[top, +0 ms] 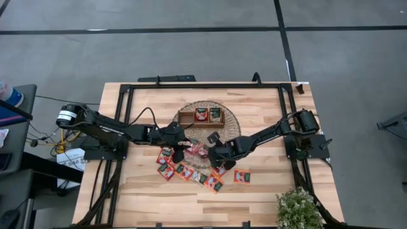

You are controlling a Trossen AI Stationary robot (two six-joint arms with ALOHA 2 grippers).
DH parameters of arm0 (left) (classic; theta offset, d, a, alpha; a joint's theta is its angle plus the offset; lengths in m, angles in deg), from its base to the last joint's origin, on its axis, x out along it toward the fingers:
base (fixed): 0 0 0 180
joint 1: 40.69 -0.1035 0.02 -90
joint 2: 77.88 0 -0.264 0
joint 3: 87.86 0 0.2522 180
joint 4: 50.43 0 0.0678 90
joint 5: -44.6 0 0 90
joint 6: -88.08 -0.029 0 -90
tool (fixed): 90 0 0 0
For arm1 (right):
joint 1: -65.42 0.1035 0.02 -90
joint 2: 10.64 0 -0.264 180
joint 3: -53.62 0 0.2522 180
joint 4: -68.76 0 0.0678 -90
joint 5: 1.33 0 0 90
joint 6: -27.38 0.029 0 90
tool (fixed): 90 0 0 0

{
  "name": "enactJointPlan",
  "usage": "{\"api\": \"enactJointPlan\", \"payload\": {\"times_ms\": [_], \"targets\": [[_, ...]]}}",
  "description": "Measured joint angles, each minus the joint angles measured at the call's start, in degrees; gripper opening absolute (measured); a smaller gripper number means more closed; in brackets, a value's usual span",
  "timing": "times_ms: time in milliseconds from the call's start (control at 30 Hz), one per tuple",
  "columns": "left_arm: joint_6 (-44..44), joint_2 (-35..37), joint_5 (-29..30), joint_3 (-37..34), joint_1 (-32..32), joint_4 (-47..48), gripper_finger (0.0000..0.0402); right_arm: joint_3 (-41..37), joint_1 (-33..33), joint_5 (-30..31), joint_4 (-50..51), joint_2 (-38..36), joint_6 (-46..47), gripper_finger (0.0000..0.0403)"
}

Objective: Pick & Place Tea
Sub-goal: Put the red tea bag into the middle section of the wooden organizer

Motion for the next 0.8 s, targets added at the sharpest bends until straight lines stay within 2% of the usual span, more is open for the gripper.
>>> {"api": "enactJointPlan", "payload": {"times_ms": [300, 533, 800], "targets": [[0.01, 0.00, -0.01, 0.00, 0.00, -0.02, 0.0149, 5.71, 2.55, 10.93, 13.59, -2.05, -0.14, 0.0000], [0.09, 0.00, 0.73, 0.00, 0.00, -2.91, 0.0149, 10.46, 3.33, 18.21, 18.61, -2.07, -2.37, 0.0000], [-0.17, 0.00, 0.81, 0.00, -0.02, -6.51, 0.0149, 11.48, 4.47, 23.82, 21.58, -3.67, -3.94, 0.0000]]}}
